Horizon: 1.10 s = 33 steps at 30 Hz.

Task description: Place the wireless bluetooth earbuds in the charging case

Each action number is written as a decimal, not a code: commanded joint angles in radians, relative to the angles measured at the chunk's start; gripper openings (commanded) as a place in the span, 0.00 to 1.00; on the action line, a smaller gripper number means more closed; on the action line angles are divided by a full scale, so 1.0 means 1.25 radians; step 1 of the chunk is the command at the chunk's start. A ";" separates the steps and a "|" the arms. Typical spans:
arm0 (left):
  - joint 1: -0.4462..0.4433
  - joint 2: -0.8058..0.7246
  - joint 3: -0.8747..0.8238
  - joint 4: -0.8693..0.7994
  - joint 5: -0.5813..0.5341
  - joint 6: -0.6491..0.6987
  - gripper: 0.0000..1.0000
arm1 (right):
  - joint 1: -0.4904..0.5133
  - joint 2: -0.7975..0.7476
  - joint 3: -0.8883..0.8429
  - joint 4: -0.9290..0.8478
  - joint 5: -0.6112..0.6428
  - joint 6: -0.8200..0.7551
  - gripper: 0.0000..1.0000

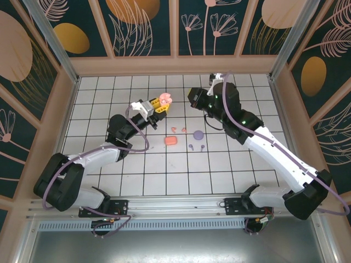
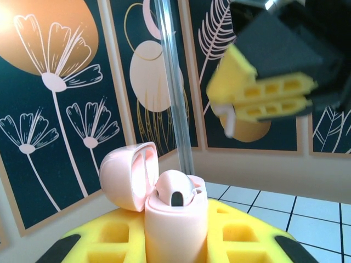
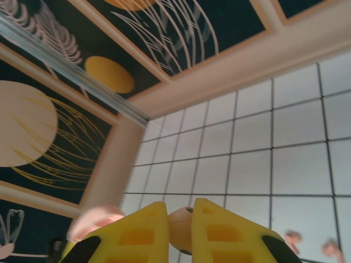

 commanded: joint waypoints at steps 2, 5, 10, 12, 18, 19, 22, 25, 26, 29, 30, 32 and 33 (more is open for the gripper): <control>-0.003 0.021 0.034 0.028 0.025 0.018 0.00 | -0.005 0.035 0.052 0.082 -0.072 -0.017 0.13; -0.004 0.035 0.041 0.039 0.029 0.020 0.00 | -0.006 0.054 0.061 0.116 -0.113 0.004 0.13; -0.003 0.052 0.051 0.060 0.032 0.020 0.00 | -0.005 0.074 0.053 0.164 -0.170 0.042 0.13; -0.004 0.057 0.056 0.063 0.033 0.024 0.00 | -0.005 0.079 0.047 0.177 -0.185 0.055 0.13; -0.004 0.070 0.071 0.063 0.029 0.042 0.00 | 0.000 0.080 0.020 0.204 -0.206 0.078 0.13; -0.002 0.072 0.073 0.062 0.027 0.047 0.00 | 0.002 0.079 0.015 0.205 -0.208 0.078 0.13; -0.004 0.075 0.079 0.058 0.026 0.062 0.00 | 0.007 0.079 0.005 0.205 -0.211 0.083 0.13; -0.004 0.076 0.083 0.056 0.023 0.073 0.00 | 0.011 0.079 -0.004 0.205 -0.212 0.087 0.13; -0.003 0.076 0.085 0.056 0.022 0.076 0.00 | 0.011 0.078 -0.007 0.205 -0.213 0.087 0.13; -0.004 0.076 0.093 0.048 0.024 0.086 0.00 | 0.011 0.077 -0.013 0.209 -0.212 0.089 0.13; -0.003 0.076 0.096 0.043 0.026 0.087 0.00 | 0.011 0.077 -0.014 0.208 -0.213 0.090 0.13; -0.004 0.076 0.098 0.040 0.027 0.089 0.00 | 0.012 0.080 -0.016 0.210 -0.215 0.089 0.13; -0.003 0.076 0.101 0.041 0.027 0.089 0.00 | 0.011 0.081 -0.016 0.210 -0.217 0.089 0.13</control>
